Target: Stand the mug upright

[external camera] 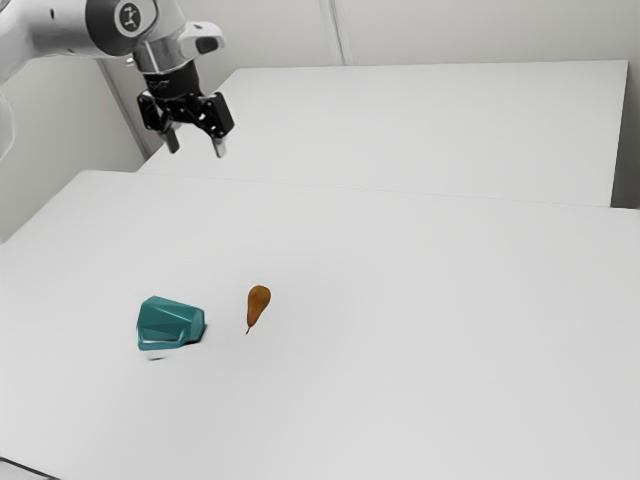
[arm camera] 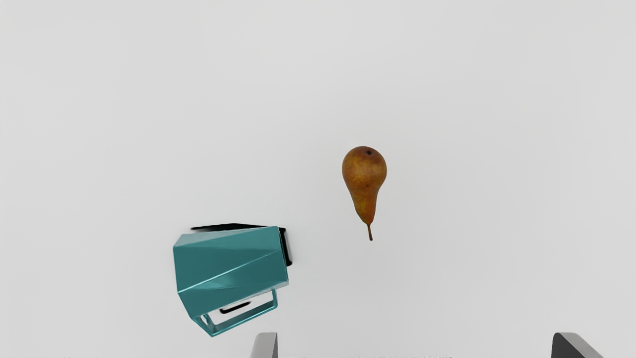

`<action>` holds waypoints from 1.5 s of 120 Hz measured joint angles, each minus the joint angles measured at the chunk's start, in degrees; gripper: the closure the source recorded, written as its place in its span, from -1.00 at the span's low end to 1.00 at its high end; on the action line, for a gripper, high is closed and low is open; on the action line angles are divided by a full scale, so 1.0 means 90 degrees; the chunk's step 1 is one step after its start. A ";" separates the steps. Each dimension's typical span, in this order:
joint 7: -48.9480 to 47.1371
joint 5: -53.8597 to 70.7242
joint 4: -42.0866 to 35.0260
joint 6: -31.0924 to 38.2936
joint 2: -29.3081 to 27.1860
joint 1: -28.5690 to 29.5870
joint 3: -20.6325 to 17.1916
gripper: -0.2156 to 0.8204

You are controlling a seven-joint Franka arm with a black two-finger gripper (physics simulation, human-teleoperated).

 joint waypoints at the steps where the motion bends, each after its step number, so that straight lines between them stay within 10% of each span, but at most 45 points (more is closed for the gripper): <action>1: -0.0005 0.0001 0.0001 -0.0003 0.0000 0.0004 0.0000 -0.58; 90: -0.0114 -0.1161 -0.1410 -0.0166 -0.0897 0.0797 0.0028 -0.58; 180: 0.3565 -0.3821 -0.4044 0.1418 -0.0480 0.3572 0.0039 -0.58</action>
